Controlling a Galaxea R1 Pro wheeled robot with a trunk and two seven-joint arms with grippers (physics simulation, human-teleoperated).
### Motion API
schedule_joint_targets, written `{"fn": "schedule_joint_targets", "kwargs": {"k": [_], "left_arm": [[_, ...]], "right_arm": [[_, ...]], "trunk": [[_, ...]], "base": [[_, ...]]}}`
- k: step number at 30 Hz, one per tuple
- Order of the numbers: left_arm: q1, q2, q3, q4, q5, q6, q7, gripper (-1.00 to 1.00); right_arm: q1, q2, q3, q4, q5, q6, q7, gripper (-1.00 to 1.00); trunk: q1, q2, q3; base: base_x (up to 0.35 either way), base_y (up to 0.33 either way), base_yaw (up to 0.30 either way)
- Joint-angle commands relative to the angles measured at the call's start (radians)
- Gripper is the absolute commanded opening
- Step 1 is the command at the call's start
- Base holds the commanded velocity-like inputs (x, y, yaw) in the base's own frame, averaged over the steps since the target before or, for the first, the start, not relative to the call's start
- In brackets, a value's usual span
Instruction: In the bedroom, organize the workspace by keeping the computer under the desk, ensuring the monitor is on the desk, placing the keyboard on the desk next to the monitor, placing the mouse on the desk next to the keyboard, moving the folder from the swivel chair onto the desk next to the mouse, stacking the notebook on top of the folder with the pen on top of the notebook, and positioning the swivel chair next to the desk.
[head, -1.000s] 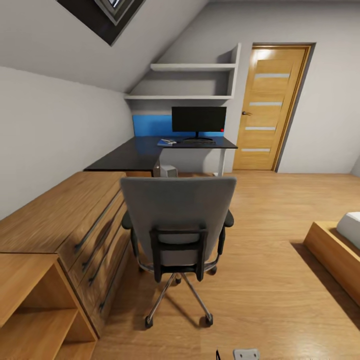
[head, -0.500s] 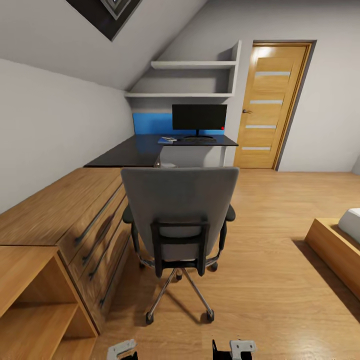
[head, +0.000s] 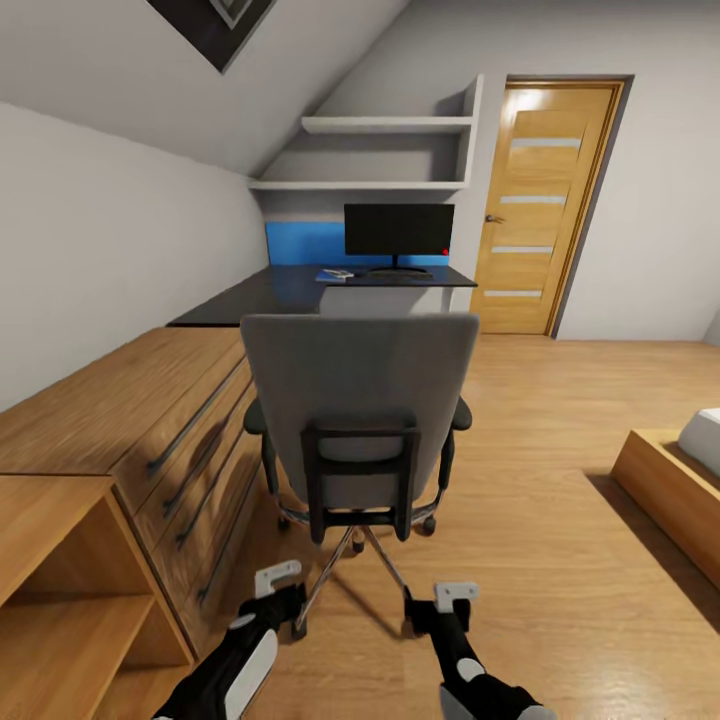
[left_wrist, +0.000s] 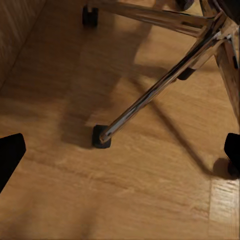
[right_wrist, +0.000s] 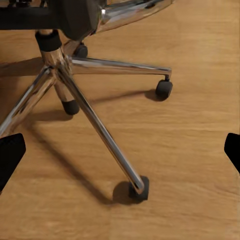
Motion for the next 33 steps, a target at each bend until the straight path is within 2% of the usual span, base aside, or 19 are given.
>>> {"fn": "schedule_joint_targets", "kwargs": {"k": [1,7,11,19,22,24,28,33], "left_arm": [[-0.004,0.001,-0.005,-0.002,0.008,0.003,0.008,1.0],[-0.016,-0.002,-0.007,0.024,0.005,0.001,0.005,1.0],[-0.019,0.0,-0.008,0.036,0.002,-0.002,0.003,1.0],[-0.019,-0.004,-0.008,0.038,0.002,-0.005,0.003,1.0],[-0.019,-0.016,-0.009,0.04,0.002,-0.004,0.004,1.0],[-0.019,-0.036,-0.011,0.036,-0.002,-0.004,0.006,1.0],[-0.031,-0.053,-0.012,-0.029,-0.033,0.007,0.045,1.0],[-0.045,-0.059,-0.011,-0.098,-0.05,0.049,0.111,1.0]], "right_arm": [[-0.007,0.0,0.008,-0.001,-0.005,0.0,-0.006,1.0],[-0.03,0.001,0.014,-0.032,0.001,-0.016,-0.004,1.0],[-0.034,0.001,0.017,-0.032,0.004,-0.067,-0.001,1.0],[-0.034,0.003,0.022,-0.043,0.017,-0.078,0.003,1.0],[-0.035,0.002,0.022,-0.058,0.026,-0.074,0.002,1.0],[-0.036,0.001,0.022,-0.076,0.029,-0.072,-0.002,1.0],[-0.056,-0.003,0.02,-0.11,0.032,-0.068,-0.007,1.0],[-0.073,-0.004,0.018,-0.124,0.032,-0.065,-0.01,1.0]], "trunk": [[0.004,-0.008,-0.004],[0.027,-0.05,-0.023],[0.042,-0.078,-0.036],[0.073,-0.134,-0.061],[0.084,-0.155,-0.07],[0.092,-0.169,-0.076],[0.107,-0.197,-0.089],[0.11,-0.198,-0.108]], "base": [[0.0,0.0,0.0],[0.0,0.0,0.0],[0.0,0.0,0.0],[0.0,0.0,0.0],[0.0,0.0,0.0],[0.0,0.0,0.0],[0.0,0.0,0.0],[0.0,0.0,0.0]]}}
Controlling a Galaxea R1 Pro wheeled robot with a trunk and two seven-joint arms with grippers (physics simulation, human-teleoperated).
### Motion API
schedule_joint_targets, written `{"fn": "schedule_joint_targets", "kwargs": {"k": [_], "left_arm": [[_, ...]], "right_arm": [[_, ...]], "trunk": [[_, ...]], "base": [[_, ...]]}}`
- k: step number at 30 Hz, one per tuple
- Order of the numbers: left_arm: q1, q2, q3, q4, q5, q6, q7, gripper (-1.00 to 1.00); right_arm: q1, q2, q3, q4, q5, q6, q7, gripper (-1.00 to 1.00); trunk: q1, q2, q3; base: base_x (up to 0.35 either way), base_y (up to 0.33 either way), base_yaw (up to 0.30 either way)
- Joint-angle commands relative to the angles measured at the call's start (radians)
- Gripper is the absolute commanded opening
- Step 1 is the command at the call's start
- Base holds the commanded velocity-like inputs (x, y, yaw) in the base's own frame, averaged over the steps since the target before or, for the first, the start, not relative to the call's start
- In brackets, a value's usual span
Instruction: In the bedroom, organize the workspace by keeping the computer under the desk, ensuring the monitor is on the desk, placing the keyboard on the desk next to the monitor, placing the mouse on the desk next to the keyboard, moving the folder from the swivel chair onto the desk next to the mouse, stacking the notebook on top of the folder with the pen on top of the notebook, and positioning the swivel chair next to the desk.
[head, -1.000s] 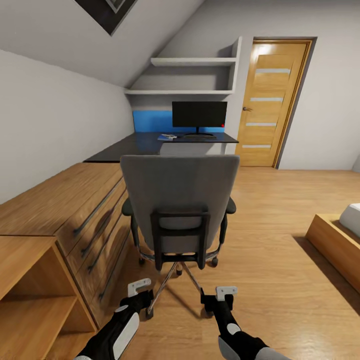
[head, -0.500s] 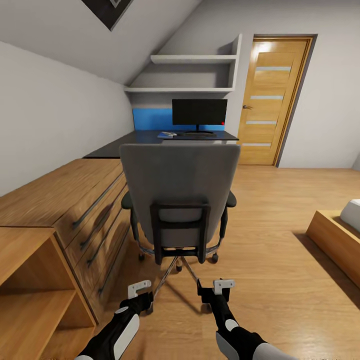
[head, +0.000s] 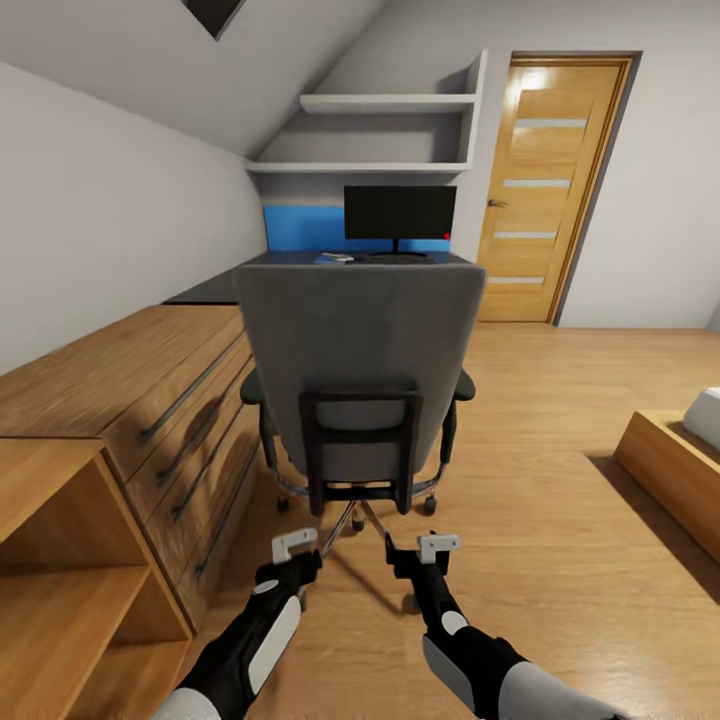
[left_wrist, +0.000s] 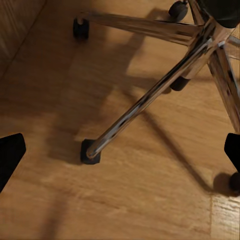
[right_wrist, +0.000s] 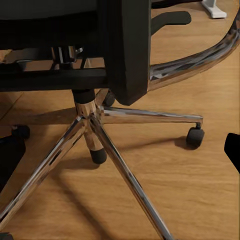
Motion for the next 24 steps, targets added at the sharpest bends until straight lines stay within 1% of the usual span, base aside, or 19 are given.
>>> {"fn": "schedule_joint_targets", "kwargs": {"k": [1,3,10,16,24], "left_arm": [[-0.002,-0.001,-0.005,-0.013,0.005,0.014,0.019,1.0],[-0.003,-0.002,-0.007,-0.021,0.003,0.019,0.026,1.0],[-0.005,-0.002,-0.012,-0.031,0.0,0.023,0.037,1.0],[-0.005,0.021,-0.012,-0.033,-0.001,0.014,0.037,1.0],[-0.005,0.031,-0.014,-0.031,-0.001,0.009,0.035,1.0]], "right_arm": [[-0.004,-0.001,0.008,-0.005,-0.004,-0.003,-0.009,1.0],[-0.005,-0.002,0.006,-0.011,-0.004,-0.003,-0.009,1.0],[-0.008,-0.005,0.008,-0.025,-0.004,-0.008,-0.009,1.0],[-0.008,-0.005,0.01,-0.027,-0.003,-0.011,-0.009,1.0],[-0.008,-0.004,0.011,-0.031,-0.003,-0.014,-0.009,1.0]], "trunk": [[0.0,-0.001,-0.005],[0.001,-0.001,-0.013],[0.001,-0.001,-0.013],[0.001,-0.001,-0.013],[0.001,-0.001,-0.013]], "base": [[0.0,0.0,0.0],[0.0,0.0,0.0],[0.0,0.0,0.0],[0.0,0.0,0.0],[0.001,0.0,0.0]]}}
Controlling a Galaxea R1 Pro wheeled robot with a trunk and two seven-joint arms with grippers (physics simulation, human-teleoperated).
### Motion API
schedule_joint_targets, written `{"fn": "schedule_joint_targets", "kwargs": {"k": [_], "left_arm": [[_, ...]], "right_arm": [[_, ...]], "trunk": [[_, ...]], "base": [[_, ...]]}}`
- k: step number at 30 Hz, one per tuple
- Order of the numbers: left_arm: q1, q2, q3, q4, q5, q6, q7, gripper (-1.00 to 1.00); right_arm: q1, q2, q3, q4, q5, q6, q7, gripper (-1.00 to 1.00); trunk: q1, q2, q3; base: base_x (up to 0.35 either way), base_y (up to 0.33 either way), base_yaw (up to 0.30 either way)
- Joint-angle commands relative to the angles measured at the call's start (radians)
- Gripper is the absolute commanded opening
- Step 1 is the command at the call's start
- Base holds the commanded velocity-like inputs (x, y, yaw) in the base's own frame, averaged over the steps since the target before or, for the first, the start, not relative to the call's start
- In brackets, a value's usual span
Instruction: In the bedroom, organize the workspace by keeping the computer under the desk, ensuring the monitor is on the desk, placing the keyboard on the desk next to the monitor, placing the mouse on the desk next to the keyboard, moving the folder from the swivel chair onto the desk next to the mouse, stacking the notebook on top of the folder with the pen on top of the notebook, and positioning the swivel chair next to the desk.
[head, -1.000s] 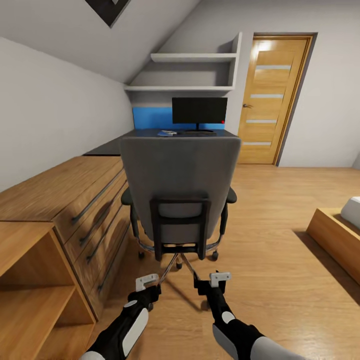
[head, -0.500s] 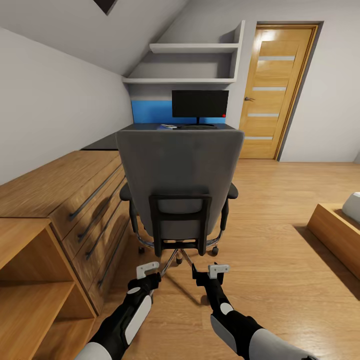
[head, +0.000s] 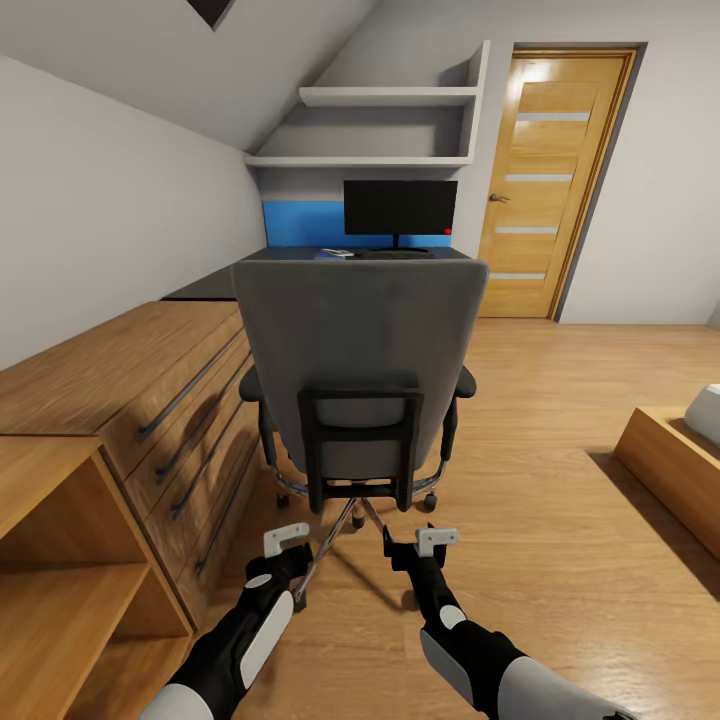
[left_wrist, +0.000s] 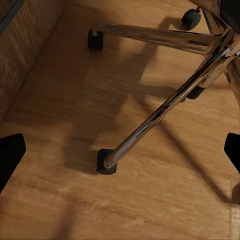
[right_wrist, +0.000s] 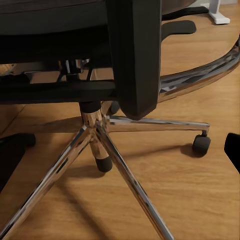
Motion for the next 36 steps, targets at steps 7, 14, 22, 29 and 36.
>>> {"fn": "schedule_joint_targets", "kwargs": {"k": [7,14,22,29,36], "left_arm": [[-0.001,0.002,-0.004,0.001,0.008,0.003,0.007,1.0],[-0.001,0.003,-0.004,0.002,0.008,0.003,0.007,1.0],[-0.001,0.003,-0.005,0.002,0.008,0.003,0.007,1.0],[-0.001,0.004,-0.003,0.002,0.009,0.004,0.007,1.0],[-0.001,0.004,-0.003,0.003,0.011,0.003,0.007,1.0]], "right_arm": [[-0.001,0.0,0.009,0.0,-0.004,-0.004,-0.007,1.0],[-0.001,0.0,0.009,0.001,-0.004,-0.004,-0.007,1.0],[-0.001,0.0,0.008,0.001,-0.004,-0.004,-0.007,1.0],[-0.001,-0.001,0.006,0.0,-0.005,-0.004,-0.008,1.0],[-0.001,-0.001,0.007,0.001,-0.006,-0.003,-0.008,1.0]], "trunk": [[0.0,0.0,-0.001],[0.0,0.0,-0.001],[0.0,0.0,-0.001],[0.0,0.0,-0.001],[0.0,0.0,-0.001]], "base": [[0.128,0.0,0.0],[0.071,0.0,0.0],[0.084,-0.009,0.0],[0.134,-0.027,0.0],[0.026,-0.002,0.0]]}}
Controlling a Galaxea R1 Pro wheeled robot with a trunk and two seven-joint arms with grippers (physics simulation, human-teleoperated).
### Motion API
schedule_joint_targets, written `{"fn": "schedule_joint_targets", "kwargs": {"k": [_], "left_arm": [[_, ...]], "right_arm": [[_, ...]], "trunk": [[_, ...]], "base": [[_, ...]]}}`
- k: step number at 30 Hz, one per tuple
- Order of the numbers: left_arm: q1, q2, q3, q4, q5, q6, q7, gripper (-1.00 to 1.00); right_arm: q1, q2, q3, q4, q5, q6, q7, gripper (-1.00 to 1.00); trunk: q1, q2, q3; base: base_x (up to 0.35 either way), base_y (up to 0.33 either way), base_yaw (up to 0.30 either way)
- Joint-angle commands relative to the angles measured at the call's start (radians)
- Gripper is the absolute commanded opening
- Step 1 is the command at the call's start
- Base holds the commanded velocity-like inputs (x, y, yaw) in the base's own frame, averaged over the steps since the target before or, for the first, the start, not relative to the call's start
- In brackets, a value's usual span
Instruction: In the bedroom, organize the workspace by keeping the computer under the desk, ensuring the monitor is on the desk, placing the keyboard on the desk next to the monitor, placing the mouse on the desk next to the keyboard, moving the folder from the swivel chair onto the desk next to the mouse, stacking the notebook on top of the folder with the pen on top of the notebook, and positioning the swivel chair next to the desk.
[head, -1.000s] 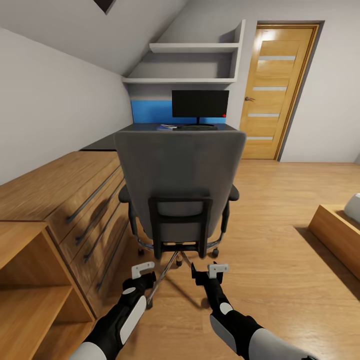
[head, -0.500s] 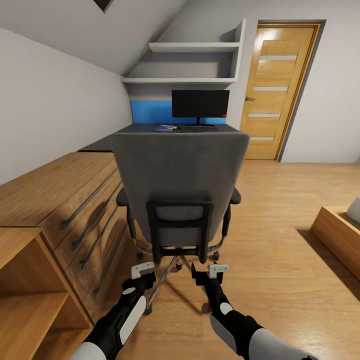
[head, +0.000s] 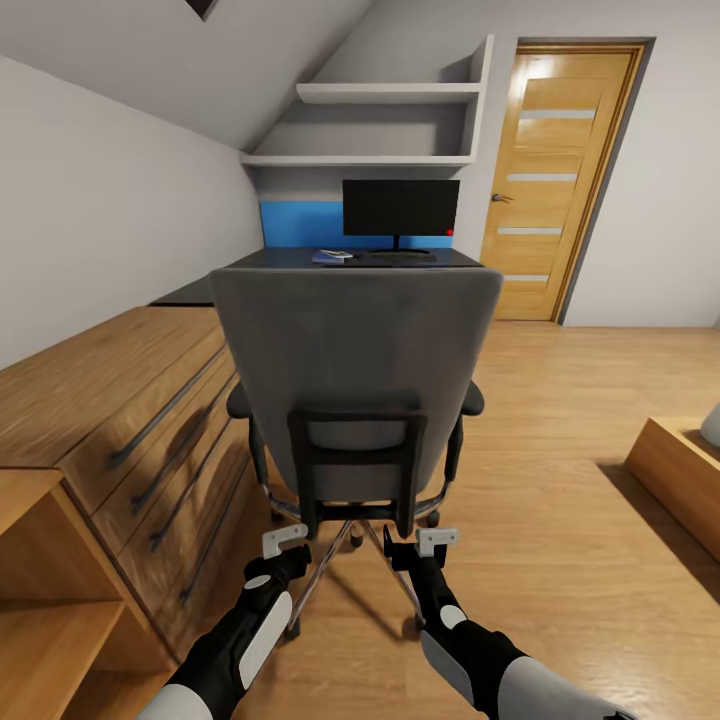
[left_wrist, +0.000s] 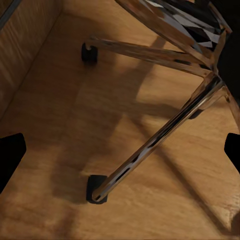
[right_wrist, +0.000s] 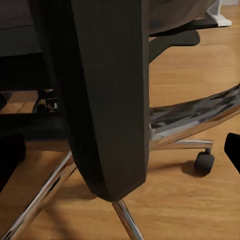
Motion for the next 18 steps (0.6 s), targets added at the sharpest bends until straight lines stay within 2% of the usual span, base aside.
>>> {"fn": "schedule_joint_targets", "kwargs": {"k": [1,18], "left_arm": [[-0.001,0.001,-0.004,-0.002,0.004,0.002,0.006,1.0],[-0.001,0.001,-0.004,-0.002,0.003,0.002,0.006,1.0]], "right_arm": [[-0.001,-0.001,0.009,0.0,-0.004,-0.004,-0.007,1.0],[0.0,-0.002,0.014,0.002,0.002,-0.006,0.001,1.0]], "trunk": [[0.0,0.0,-0.001],[0.0,0.0,0.0]], "base": [[0.148,0.0,0.0],[0.193,0.0,-0.011]]}}
